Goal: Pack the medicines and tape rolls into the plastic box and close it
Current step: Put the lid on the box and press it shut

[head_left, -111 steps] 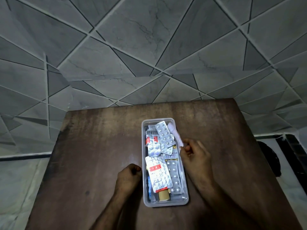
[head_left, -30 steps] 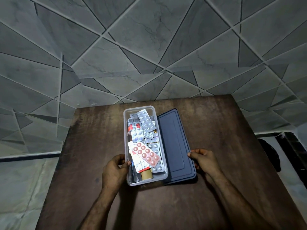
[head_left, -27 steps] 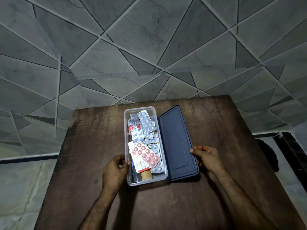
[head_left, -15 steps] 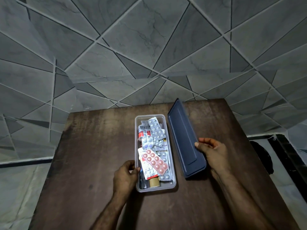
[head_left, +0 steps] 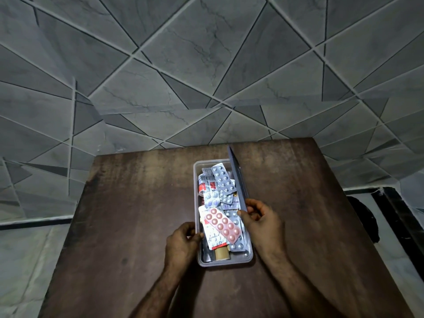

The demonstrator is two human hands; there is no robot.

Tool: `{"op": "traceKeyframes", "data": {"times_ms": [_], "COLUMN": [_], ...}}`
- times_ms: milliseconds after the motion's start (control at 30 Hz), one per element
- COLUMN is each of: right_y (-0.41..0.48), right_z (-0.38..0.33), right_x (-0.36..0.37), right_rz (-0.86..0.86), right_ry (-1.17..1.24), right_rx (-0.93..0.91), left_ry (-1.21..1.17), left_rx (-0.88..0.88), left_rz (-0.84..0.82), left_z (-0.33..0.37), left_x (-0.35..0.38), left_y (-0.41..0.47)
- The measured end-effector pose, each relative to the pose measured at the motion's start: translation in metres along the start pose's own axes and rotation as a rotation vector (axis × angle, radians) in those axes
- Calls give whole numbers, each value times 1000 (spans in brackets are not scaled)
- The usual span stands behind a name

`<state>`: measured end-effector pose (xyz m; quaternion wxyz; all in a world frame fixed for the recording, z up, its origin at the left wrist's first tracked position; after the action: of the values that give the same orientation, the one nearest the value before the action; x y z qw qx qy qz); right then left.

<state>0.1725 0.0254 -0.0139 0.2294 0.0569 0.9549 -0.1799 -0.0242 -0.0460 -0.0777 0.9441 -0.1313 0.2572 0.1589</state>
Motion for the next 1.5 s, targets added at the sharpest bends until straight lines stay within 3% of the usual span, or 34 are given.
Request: {"op": "traceKeyframes", "data": {"times_ms": [67, 233, 400, 600, 700, 833, 933, 1133, 1500], "right_y": [-7, -25, -37, -33, -18, 9, 19, 22, 28], "right_z": [-4, -10, -4, 1, 4, 21, 30, 27, 33], "right_x": [13, 39, 55, 56, 40, 19, 16, 21, 16], "right_rz": [1, -35, -124, -230, -111, 77, 25, -21, -101], "right_ry": [-73, -192, -220, -279, -253, -397, -437, -351, -232], "right_rx": [-58, -178, -227, -294, -323, -205, -82, -36, 39], "left_ry": [-2, -54, -579, -708, -655, -527, -397, -87, 15], "left_rx": [-1, 116, -61, -135, -177, -155, -128, -36, -54], "left_rz": [6, 211, -66, -41, 5, 55, 62, 152, 47], "left_z": [3, 26, 37, 27, 17, 6, 2, 15, 16], "left_x": [-1, -9, 6, 8, 5, -2, -3, -15, -18], "left_y": [1, 1, 17, 24, 25, 24, 21, 21, 21]}}
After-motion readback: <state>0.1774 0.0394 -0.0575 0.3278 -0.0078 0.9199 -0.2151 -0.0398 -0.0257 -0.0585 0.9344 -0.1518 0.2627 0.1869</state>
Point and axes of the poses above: each hand's wrist, its own y-axis towards the middle knuckle, its own x-axis out of the palm, z = x × y, the point moved 3 cm from there along y, towards the middle knuckle, and after that the axes turned 13 degrees about x, right-handed, at the moved point
